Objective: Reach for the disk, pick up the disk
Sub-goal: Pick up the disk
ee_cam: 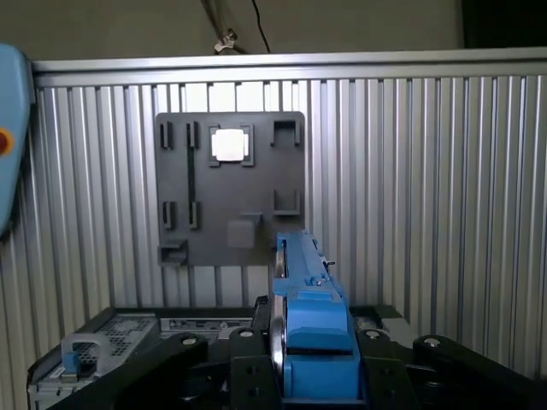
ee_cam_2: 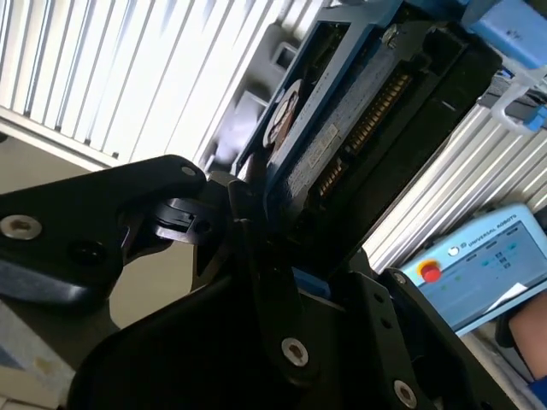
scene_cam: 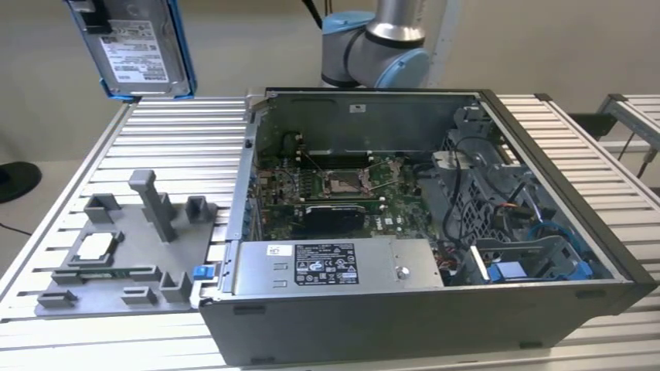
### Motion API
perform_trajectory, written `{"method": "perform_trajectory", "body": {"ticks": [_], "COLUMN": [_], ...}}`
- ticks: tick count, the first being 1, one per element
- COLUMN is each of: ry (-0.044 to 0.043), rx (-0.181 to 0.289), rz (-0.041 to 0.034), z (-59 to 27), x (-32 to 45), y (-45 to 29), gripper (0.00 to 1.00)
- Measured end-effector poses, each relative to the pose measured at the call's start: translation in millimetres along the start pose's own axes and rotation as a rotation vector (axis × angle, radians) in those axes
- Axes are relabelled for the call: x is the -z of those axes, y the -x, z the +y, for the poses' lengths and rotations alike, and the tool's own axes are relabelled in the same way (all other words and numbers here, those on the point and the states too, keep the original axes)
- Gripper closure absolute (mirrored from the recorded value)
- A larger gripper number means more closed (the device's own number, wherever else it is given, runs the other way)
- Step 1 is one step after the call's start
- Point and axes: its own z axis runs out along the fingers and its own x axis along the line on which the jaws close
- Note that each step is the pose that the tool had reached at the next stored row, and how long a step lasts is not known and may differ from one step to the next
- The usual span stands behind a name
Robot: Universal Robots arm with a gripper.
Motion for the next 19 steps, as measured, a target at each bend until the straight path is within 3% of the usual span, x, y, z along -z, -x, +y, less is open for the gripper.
{"method": "perform_trajectory", "body": {"ticks": [19], "ry": [0.0000], "rx": [0.000], "rz": [0.0000], "z": [-85.8], "x": [-1.4], "y": [3.6], "gripper": [1.00]}}
